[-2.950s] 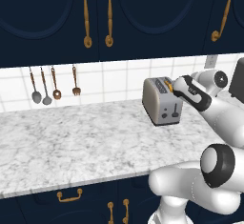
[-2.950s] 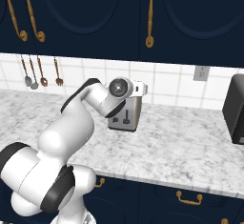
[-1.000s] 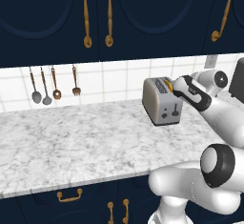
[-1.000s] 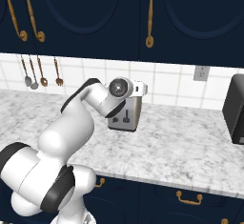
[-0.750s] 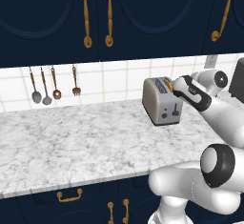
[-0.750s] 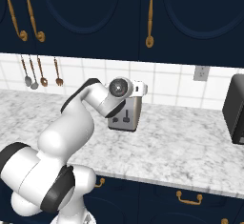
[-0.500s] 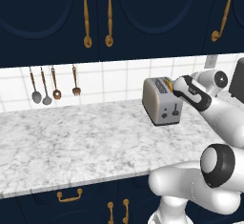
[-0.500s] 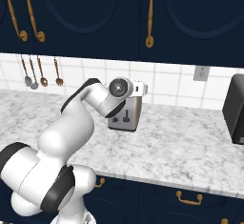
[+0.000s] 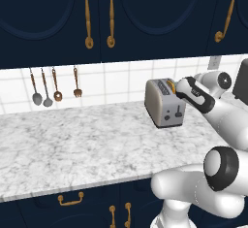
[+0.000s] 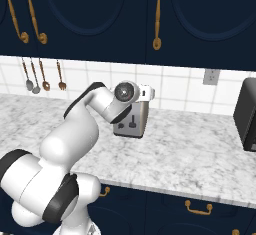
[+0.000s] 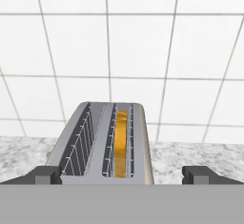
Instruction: Start the toaster. Once the lever pops up, take the bread to the plate on the dining counter.
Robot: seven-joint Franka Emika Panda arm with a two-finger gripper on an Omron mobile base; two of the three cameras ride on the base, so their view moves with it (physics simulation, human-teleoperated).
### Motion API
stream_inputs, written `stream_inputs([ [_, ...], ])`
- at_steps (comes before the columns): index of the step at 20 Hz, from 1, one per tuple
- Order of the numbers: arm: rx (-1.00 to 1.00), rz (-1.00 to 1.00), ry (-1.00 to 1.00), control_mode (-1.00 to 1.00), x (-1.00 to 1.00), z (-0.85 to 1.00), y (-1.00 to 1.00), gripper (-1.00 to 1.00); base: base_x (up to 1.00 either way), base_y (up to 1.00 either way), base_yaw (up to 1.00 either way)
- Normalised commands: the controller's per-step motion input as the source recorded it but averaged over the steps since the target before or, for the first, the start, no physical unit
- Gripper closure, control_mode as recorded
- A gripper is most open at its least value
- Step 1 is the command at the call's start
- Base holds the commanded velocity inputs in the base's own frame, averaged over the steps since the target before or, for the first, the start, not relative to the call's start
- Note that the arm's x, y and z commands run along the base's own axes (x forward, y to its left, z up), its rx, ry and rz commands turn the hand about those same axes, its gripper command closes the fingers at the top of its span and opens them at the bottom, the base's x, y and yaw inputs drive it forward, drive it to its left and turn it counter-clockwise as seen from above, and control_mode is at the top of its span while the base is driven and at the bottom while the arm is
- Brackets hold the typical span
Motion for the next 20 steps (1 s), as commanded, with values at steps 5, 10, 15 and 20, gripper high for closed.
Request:
stream_inputs([
  [5,0.0,0.0,0.0,-1.0,0.0,0.0,0.0,-1.0,0.0,0.0,0.0],
  [10,0.0,0.0,0.0,-1.0,0.0,0.0,0.0,-1.0,0.0,0.0,0.0],
  [15,0.0,0.0,0.0,-1.0,0.0,0.0,0.0,-1.0,0.0,0.0,0.0],
  [20,0.0,0.0,0.0,-1.0,0.0,0.0,0.0,-1.0,0.0,0.0,0.0],
])
